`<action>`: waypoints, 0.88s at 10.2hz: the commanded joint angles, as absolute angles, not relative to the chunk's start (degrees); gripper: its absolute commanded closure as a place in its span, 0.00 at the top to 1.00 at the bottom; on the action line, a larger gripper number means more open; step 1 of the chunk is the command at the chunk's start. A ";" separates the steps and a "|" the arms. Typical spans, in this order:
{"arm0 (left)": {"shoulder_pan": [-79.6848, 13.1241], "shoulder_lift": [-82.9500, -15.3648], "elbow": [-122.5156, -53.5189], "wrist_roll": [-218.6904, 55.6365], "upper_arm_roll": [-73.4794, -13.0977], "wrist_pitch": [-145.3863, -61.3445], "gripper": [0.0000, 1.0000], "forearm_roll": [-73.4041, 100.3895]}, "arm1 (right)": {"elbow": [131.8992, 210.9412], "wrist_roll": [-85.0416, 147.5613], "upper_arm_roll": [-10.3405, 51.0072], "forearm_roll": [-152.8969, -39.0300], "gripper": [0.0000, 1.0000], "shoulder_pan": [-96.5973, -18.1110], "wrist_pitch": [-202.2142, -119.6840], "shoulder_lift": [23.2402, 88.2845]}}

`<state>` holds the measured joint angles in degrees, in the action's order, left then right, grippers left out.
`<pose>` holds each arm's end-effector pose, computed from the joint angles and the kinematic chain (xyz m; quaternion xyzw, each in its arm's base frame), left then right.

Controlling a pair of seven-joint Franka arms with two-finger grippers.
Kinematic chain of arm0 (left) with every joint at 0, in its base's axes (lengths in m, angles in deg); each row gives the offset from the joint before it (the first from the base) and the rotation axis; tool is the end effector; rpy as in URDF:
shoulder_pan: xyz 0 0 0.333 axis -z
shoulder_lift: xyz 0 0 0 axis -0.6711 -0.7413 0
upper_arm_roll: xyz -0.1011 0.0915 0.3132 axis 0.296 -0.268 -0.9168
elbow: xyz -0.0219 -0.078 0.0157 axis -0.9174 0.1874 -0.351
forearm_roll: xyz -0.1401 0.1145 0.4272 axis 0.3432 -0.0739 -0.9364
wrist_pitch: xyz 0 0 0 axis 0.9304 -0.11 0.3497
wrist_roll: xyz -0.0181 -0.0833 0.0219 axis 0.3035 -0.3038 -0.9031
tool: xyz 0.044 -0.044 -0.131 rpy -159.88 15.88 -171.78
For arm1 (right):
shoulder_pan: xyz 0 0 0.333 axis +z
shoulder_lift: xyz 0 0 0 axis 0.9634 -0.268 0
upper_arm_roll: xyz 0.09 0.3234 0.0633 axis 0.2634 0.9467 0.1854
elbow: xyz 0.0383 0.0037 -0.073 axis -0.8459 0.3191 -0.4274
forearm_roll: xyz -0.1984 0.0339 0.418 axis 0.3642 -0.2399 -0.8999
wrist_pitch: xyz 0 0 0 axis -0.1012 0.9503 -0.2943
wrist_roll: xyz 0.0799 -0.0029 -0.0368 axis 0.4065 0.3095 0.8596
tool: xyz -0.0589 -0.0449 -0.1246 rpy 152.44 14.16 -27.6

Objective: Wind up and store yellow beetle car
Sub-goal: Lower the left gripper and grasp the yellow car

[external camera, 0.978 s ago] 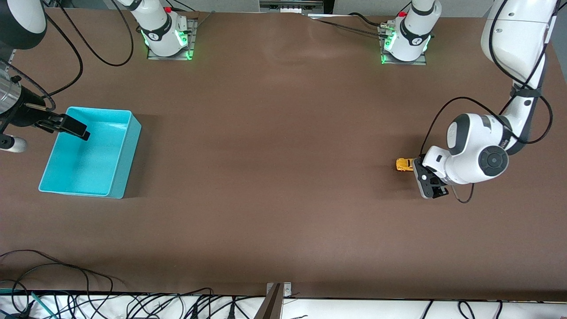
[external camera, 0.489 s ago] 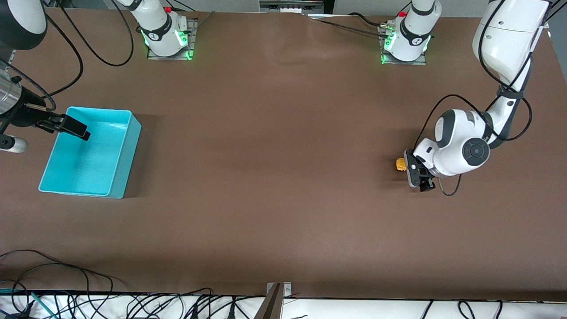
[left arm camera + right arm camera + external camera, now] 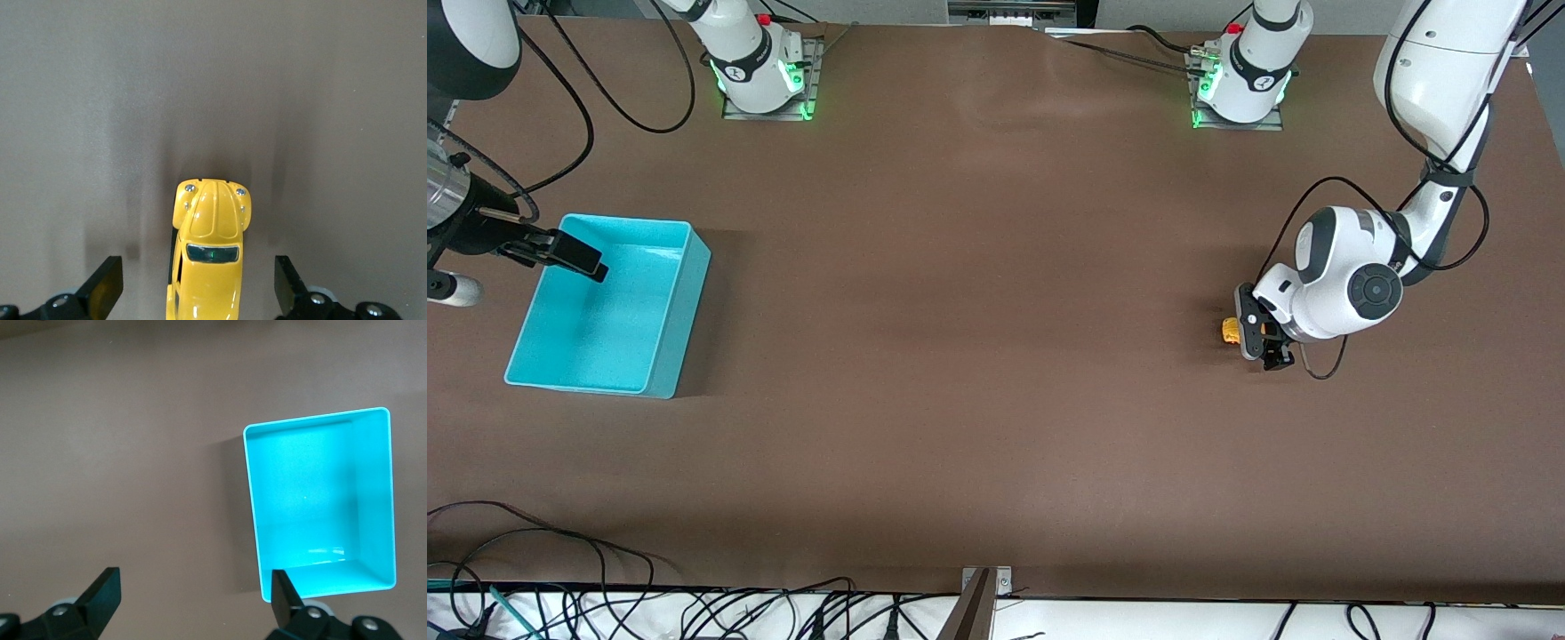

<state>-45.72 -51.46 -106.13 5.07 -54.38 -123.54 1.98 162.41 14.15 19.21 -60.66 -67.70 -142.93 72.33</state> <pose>0.6240 -0.0415 0.1120 0.7346 -0.6744 -0.0466 0.0570 0.6759 0.0094 0.5469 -0.9944 0.1048 -0.0049 0.0078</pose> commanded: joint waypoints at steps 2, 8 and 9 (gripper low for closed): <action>-46.28 -49.81 -108.28 6.31 -54.06 -123.75 0.89 1.95 | 161.52 13.84 19.37 -60.52 1.00 -68.04 -142.71 72.02; -45.93 -50.25 -107.66 9.65 -54.14 -123.66 0.16 1.95 | 161.52 13.84 19.37 -60.52 1.00 -68.12 -142.80 71.93; -45.93 -50.69 -107.66 9.65 -54.14 -123.66 0.15 1.86 | 161.52 13.84 19.37 -60.52 1.00 -68.12 -142.80 71.93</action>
